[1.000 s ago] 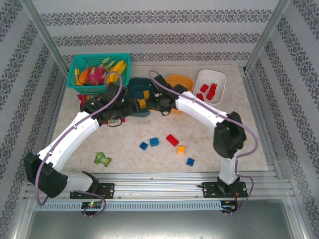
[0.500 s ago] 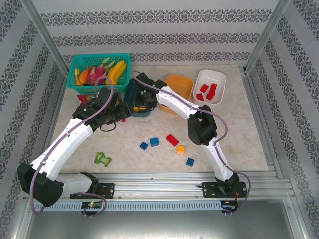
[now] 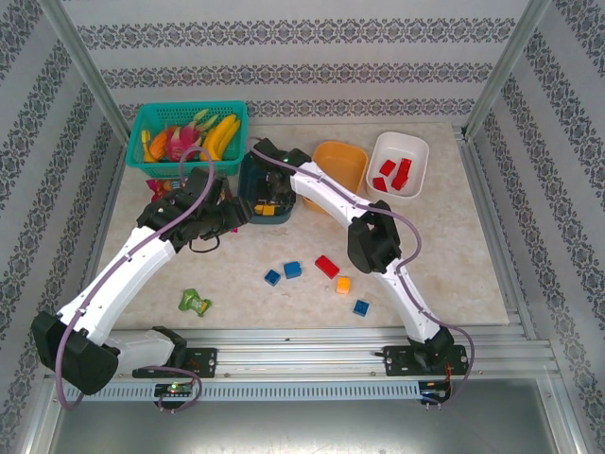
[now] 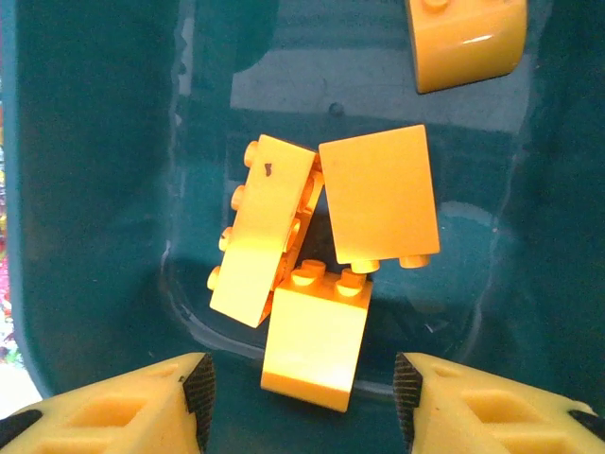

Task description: Sort the legos into containers by color

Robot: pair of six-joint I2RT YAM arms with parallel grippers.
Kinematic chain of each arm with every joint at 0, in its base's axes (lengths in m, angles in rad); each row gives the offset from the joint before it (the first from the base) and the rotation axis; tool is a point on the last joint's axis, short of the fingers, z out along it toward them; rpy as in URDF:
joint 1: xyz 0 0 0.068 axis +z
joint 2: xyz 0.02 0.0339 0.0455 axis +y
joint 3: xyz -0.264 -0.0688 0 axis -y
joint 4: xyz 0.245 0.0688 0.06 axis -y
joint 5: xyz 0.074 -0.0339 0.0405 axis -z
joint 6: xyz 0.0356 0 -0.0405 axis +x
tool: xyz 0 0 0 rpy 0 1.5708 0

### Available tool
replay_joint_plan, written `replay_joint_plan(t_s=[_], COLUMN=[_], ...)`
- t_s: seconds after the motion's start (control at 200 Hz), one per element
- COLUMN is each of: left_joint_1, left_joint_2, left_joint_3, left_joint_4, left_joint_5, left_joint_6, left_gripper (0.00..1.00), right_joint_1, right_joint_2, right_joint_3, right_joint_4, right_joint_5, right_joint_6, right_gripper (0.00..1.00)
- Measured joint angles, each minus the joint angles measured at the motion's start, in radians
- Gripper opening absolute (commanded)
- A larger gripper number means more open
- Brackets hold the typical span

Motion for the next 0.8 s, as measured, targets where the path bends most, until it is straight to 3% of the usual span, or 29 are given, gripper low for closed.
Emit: replay_joint_plan(t_s=[0.205, 0.475, 0.654, 0.799], left_joint_1=[0.0, 0.0, 0.0, 0.0], left_joint_2=[-0.01, -0.047, -0.116, -0.19], left_joint_3=[-0.016, -0.058, -0.128, -0.204], left_joint_4=[0.0, -0.03, -0.105, -0.136], left_joint_5=[0.011, 0.038, 0.061, 0.108], left_joint_6=[0.0, 0.006, 0.019, 0.019], left_gripper=[0.71, 0.7, 0.7, 0.7], right_joint_1=[0.0, 0.04, 0.146, 0.198], right_joint_2=[-0.142, -0.653, -0.797, -0.772], right_joint_3=[-0.07, -0.619, -0.953, -1.097], right_joint_4=[0.01, 0.202, 0.27, 0.274], right_joint_5=[0.023, 0.045, 0.034, -0.01], right_joint_6=[-0.006, -0.105, -0.143, -0.124], right_gripper=[0.54, 0.55, 0.74, 0.79])
